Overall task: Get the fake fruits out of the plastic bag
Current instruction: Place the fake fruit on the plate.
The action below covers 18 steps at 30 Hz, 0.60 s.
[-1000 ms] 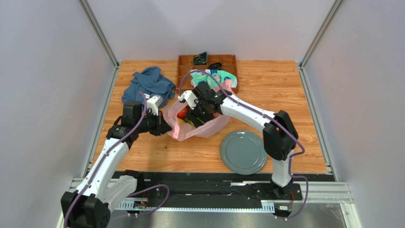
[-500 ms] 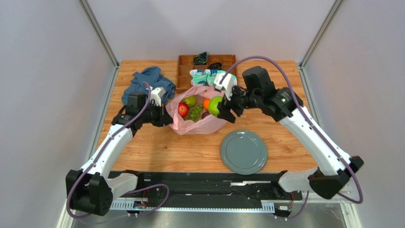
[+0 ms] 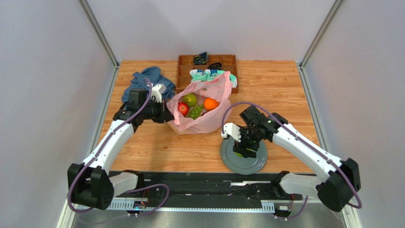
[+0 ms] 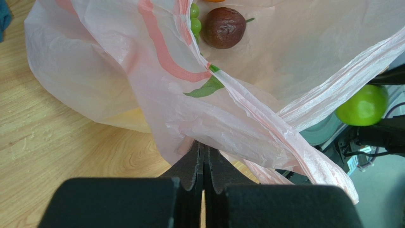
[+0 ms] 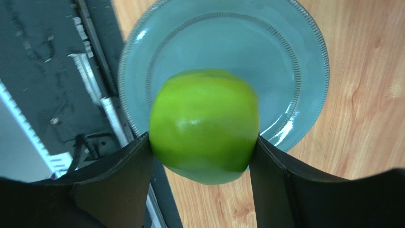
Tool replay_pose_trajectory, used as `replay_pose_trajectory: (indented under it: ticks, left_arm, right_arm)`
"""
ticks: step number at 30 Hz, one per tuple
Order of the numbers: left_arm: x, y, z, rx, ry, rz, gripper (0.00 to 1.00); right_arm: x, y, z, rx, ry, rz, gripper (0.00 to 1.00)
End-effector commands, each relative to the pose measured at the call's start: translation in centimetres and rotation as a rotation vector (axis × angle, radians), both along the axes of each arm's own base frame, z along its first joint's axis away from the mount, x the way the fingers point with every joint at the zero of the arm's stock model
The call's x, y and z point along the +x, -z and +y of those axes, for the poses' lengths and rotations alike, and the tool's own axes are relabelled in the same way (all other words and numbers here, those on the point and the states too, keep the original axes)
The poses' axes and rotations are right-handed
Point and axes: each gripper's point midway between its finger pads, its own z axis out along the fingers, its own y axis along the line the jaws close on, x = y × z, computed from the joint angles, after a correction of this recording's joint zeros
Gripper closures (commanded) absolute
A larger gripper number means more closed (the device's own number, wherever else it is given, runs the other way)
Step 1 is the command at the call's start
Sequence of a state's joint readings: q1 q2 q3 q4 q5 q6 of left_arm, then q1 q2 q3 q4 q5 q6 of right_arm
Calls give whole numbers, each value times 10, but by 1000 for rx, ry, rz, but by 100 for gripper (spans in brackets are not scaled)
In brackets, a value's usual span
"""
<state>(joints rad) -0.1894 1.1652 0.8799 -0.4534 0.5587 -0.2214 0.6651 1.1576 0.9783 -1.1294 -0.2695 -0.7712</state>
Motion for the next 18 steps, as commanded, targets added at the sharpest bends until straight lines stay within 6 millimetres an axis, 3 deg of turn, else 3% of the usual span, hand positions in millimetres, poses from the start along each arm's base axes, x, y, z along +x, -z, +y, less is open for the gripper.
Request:
replay_pose_trajectory:
  ticks: [1, 4, 6, 7, 8, 9, 11, 12, 14, 15, 18]
  left_arm:
    - [-3, -7, 1, 1, 6, -38, 100]
    - [-5, -6, 2, 0, 8, -44, 100]
    - [-7, -3, 2, 2, 8, -43, 100]
    - [-8, -2, 2, 1, 9, -43, 100]
    - [-9, -2, 2, -1, 11, -42, 100]
    - [-11, 0, 2, -1, 12, -35, 100]
    - [-12, 0, 2, -5, 11, -39, 100]
    - [-15, 5, 3, -4, 3, -23, 100]
    - [-18, 8, 3, -10, -5, -22, 100]
    - [-22, 15, 3, -15, -11, -3, 100]
    - [-28, 19, 2, -18, -11, -7, 100]
  right_arm:
    - [51, 15, 20, 38, 130, -98, 67]
    - [69, 28, 29, 41, 198, -112, 59]
    - [69, 33, 34, 55, 207, -87, 51]
    - [69, 34, 36, 63, 210, -84, 38]
    - [68, 35, 35, 59, 208, -76, 31]
    - [68, 33, 36, 59, 204, -75, 2]
    - [62, 25, 32, 37, 194, -52, 0]
    - [69, 0, 42, 87, 187, -76, 0]
    - [58, -26, 46, 115, 158, -32, 0]
    - [66, -64, 64, 212, 158, -57, 0]
    - [68, -116, 93, 349, 175, -5, 5]
